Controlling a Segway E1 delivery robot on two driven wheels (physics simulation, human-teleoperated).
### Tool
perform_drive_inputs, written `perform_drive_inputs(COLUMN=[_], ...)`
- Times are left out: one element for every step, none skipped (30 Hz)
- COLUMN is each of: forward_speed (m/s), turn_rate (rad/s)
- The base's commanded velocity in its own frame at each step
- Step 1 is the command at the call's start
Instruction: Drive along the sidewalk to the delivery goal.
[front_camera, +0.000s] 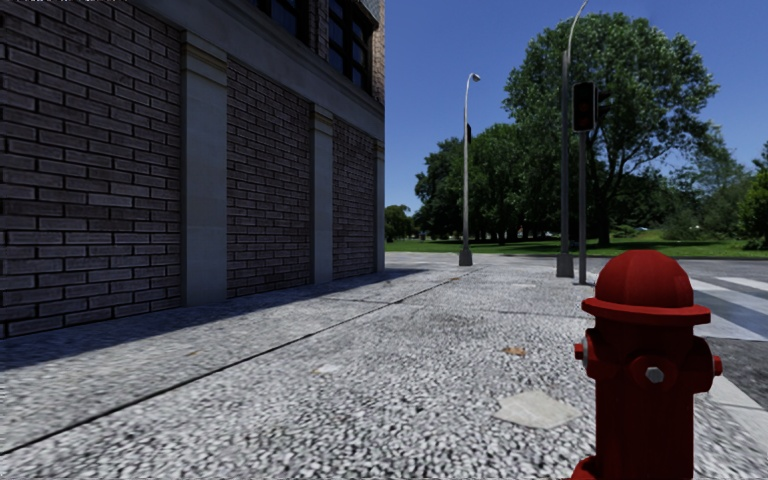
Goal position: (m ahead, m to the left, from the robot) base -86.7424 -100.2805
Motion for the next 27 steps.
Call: perform_drive_inputs(forward_speed=[0.62,0.68,0.74,0.79,0.80,0.81,0.81,0.81,0.81,0.81,0.81,0.81,0.81,0.81,0.81,0.81,0.81,0.81,0.81,0.81,0.81,0.81,0.81,0.81,0.81,0.81,0.81], turn_rate=[0.39,0.43,0.44,0.47,0.48,0.48,0.48,0.48,0.48,0.48,0.49,0.49,0.43,0.37,0.18,0.00,0.00,0.00,0.00,0.00,0.00,0.00,0.00,0.00,0.00,0.00,0.00])
